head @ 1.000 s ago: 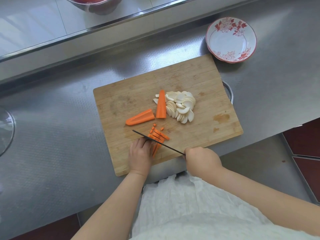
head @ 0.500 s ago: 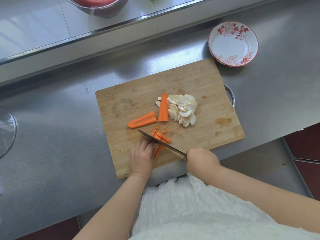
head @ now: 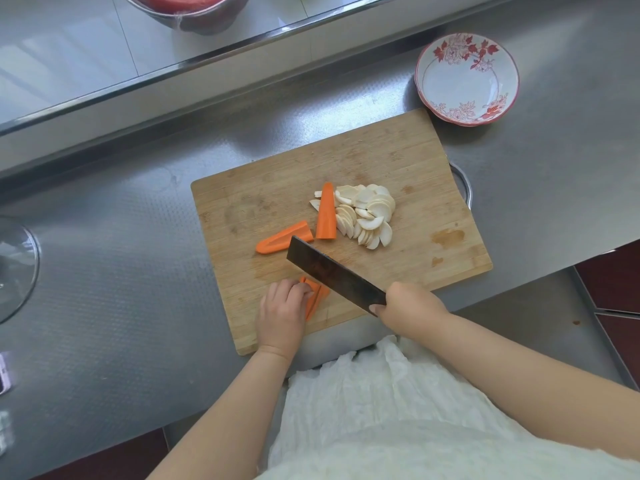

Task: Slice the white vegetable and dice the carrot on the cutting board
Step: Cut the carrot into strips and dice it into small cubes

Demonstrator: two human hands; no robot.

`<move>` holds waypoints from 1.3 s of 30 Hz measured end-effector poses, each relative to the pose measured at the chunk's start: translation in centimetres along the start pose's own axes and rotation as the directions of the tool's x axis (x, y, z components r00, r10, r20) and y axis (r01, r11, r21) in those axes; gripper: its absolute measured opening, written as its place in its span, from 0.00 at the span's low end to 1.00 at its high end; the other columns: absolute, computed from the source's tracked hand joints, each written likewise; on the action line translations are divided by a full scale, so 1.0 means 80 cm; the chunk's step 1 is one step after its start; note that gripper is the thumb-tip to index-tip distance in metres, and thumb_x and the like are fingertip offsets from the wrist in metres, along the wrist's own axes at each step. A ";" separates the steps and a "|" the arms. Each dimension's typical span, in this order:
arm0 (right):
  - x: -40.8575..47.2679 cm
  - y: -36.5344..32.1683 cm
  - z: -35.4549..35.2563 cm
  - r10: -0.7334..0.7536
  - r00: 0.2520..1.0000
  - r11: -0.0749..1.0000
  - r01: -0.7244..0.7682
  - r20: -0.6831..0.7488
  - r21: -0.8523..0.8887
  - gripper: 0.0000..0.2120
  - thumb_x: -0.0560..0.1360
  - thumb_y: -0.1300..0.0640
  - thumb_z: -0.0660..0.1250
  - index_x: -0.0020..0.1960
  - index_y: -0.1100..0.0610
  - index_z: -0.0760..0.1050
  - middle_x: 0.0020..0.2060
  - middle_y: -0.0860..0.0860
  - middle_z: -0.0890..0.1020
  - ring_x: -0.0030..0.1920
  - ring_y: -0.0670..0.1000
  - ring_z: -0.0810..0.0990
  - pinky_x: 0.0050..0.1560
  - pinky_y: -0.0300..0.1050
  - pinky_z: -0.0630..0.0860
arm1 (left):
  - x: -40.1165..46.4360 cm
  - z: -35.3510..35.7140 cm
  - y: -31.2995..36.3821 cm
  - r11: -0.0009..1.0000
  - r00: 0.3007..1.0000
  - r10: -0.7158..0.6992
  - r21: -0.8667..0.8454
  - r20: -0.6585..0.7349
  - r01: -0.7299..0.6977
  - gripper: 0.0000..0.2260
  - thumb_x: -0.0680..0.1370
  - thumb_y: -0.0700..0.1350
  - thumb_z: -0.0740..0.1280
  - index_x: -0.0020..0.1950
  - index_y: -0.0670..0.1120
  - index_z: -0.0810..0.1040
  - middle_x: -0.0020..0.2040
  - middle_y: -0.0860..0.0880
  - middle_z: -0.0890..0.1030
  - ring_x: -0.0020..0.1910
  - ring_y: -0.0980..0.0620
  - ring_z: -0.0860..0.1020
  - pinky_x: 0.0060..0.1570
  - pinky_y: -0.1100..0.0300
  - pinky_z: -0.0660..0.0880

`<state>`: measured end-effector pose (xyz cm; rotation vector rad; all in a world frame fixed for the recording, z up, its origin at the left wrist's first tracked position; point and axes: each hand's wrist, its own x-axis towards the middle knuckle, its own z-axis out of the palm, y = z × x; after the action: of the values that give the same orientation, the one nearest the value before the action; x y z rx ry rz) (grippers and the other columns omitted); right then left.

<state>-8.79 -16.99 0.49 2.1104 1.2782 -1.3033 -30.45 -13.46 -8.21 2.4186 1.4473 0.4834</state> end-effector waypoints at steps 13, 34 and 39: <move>-0.037 -0.007 0.010 -0.215 0.966 0.965 0.187 -0.145 -0.185 0.13 0.81 0.53 0.54 0.53 0.54 0.77 0.40 0.53 0.81 0.39 0.55 0.78 0.32 0.42 0.68 | -0.002 0.004 0.000 0.999 0.999 -0.019 0.028 -0.039 0.020 0.11 0.77 0.47 0.62 0.42 0.45 0.82 0.40 0.48 0.79 0.41 0.50 0.70 0.33 0.59 0.65; -0.019 -0.027 0.021 -0.064 0.996 0.969 0.046 -0.067 -0.241 0.07 0.76 0.64 0.58 0.45 0.57 0.73 0.36 0.51 0.74 0.37 0.54 0.73 0.34 0.43 0.70 | -0.004 0.007 -0.002 0.999 0.997 -0.021 -0.031 -0.070 0.019 0.12 0.78 0.49 0.62 0.42 0.44 0.81 0.38 0.48 0.79 0.39 0.49 0.71 0.32 0.55 0.70; -0.007 -0.019 0.019 -0.042 0.997 0.988 0.032 -0.064 -0.149 0.09 0.79 0.57 0.58 0.53 0.56 0.76 0.38 0.51 0.77 0.39 0.53 0.77 0.34 0.42 0.70 | -0.004 0.006 -0.001 0.998 0.998 -0.050 -0.047 -0.047 0.048 0.11 0.77 0.48 0.63 0.42 0.44 0.81 0.38 0.48 0.78 0.37 0.48 0.74 0.32 0.55 0.70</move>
<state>-10.92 -17.49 0.42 2.0518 1.4025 -1.1233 -30.41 -13.74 -8.71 2.3453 1.4946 0.5604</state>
